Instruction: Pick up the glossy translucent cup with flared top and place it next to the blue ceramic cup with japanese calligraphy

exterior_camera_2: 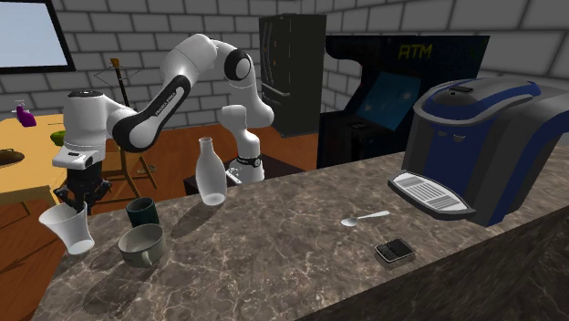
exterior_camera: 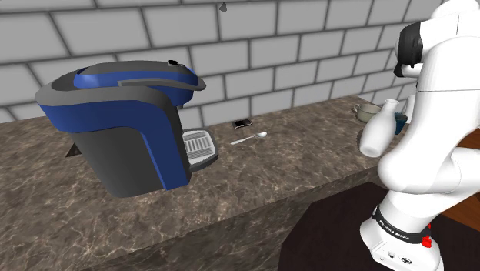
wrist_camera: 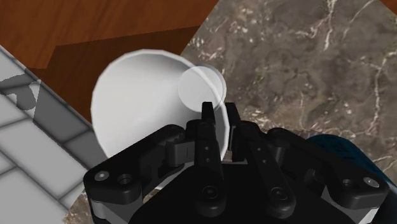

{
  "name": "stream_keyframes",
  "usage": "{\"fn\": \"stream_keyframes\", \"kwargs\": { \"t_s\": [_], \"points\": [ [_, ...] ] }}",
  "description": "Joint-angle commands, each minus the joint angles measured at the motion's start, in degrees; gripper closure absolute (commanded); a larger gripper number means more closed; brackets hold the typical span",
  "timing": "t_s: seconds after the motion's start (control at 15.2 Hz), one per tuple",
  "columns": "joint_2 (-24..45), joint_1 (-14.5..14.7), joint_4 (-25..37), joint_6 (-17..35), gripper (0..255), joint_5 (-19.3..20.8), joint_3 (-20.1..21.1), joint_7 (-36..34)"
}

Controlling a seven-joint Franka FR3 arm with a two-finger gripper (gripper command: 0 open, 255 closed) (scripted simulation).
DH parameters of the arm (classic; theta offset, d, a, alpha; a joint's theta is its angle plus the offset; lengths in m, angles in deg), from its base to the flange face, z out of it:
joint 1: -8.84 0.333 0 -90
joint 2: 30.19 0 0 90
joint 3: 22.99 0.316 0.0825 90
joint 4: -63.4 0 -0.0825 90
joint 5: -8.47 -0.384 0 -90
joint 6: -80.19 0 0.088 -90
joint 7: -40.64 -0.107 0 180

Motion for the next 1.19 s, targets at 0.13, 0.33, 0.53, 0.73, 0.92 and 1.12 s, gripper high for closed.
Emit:
{"fn": "stream_keyframes", "kwargs": {
  "t_s": [0.13, 0.33, 0.53, 0.73, 0.92, 1.12],
  "points": [
    [0.0, 0.0, 0.0, 0.0, 0, 0.0, 0.0, 0.0],
    [0.0, 0.0, 0.0, 0.0, 0, 0.0, 0.0, 0.0],
    [-4.8, 3.1, -0.3, -3.6, 0, 4.2, -2.6, -2.7],
    [-6.0, 3.9, -0.3, -4.6, 0, 5.4, -3.1, -3.4],
    [-6.0, 3.9, -0.3, -4.7, 0, 5.4, -3.1, -3.4],
    [-6.0, 3.9, -0.3, -4.7, 0, 5.4, -3.1, -3.4]
  ]
}}
